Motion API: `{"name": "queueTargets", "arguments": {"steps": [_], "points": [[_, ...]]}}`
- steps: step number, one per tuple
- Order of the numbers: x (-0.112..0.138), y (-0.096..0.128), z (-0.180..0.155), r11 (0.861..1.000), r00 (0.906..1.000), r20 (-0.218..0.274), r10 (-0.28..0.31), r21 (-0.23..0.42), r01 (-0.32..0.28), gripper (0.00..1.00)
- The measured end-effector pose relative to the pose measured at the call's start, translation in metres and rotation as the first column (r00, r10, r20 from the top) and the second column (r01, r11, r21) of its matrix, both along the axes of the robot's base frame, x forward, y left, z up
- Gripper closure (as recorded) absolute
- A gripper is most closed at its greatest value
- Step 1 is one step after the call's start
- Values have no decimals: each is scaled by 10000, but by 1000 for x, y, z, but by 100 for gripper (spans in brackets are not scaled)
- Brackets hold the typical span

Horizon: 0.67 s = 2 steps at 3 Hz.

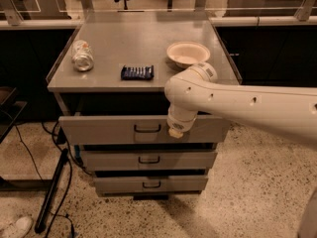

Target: Close top drawer

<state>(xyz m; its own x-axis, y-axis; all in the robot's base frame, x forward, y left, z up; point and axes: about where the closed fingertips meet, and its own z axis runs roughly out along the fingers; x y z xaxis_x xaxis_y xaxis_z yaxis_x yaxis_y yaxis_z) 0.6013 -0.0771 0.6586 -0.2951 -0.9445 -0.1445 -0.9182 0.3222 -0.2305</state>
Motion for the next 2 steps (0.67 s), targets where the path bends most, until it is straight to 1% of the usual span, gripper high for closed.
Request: {"name": "queueTargets", "arguments": {"steps": [1,2], "points": [[0,0,0,10000,10000,0,0,0,0,81],[0,0,0,10000,10000,-1,0,0,0,58]]}}
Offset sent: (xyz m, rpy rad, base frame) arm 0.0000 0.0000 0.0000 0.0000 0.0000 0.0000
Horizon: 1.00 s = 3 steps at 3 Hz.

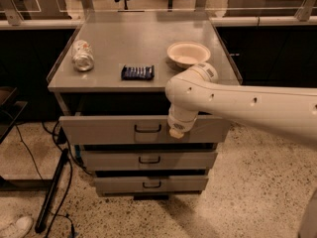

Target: Close top drawer

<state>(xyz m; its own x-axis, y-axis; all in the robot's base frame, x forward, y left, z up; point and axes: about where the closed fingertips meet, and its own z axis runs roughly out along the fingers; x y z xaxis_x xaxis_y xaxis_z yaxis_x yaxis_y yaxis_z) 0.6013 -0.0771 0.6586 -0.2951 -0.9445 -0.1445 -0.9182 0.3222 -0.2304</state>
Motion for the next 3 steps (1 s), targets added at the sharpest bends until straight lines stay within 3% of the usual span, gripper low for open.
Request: {"name": "queueTargets", "arguments": {"steps": [2,3], "points": [[0,0,0,10000,10000,-1,0,0,0,11],[0,0,0,10000,10000,-1,0,-1,0,0]]}}
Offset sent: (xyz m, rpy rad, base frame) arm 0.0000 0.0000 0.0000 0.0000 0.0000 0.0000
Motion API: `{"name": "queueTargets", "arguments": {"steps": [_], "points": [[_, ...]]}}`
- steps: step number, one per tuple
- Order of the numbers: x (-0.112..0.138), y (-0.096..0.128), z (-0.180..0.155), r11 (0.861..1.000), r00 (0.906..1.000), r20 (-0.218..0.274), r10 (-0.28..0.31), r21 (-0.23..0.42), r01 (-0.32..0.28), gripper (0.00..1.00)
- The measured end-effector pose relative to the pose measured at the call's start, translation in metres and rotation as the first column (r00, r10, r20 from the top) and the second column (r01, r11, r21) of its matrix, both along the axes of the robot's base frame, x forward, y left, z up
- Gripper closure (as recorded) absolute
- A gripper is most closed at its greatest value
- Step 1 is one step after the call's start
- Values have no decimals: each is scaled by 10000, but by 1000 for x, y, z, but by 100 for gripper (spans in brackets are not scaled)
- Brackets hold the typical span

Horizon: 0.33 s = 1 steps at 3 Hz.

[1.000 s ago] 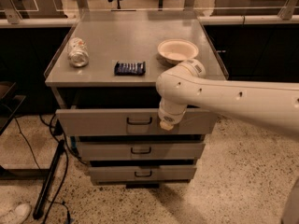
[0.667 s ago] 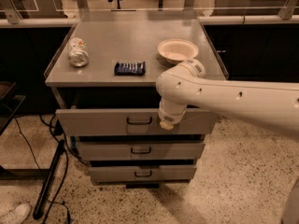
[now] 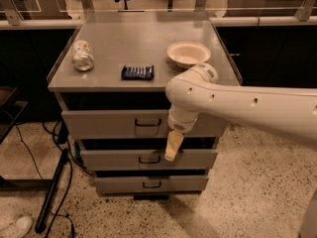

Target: Close top drawer

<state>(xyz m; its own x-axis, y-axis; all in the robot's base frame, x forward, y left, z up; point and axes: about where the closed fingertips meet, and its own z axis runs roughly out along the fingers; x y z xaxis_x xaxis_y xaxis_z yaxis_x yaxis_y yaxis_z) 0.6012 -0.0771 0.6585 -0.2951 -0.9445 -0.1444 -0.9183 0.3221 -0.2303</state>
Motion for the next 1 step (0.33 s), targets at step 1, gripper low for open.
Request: {"name": "queueTargets", "arguments": {"steps": [1], "points": [[0,0,0,10000,10000,0,0,0,0,0]]}}
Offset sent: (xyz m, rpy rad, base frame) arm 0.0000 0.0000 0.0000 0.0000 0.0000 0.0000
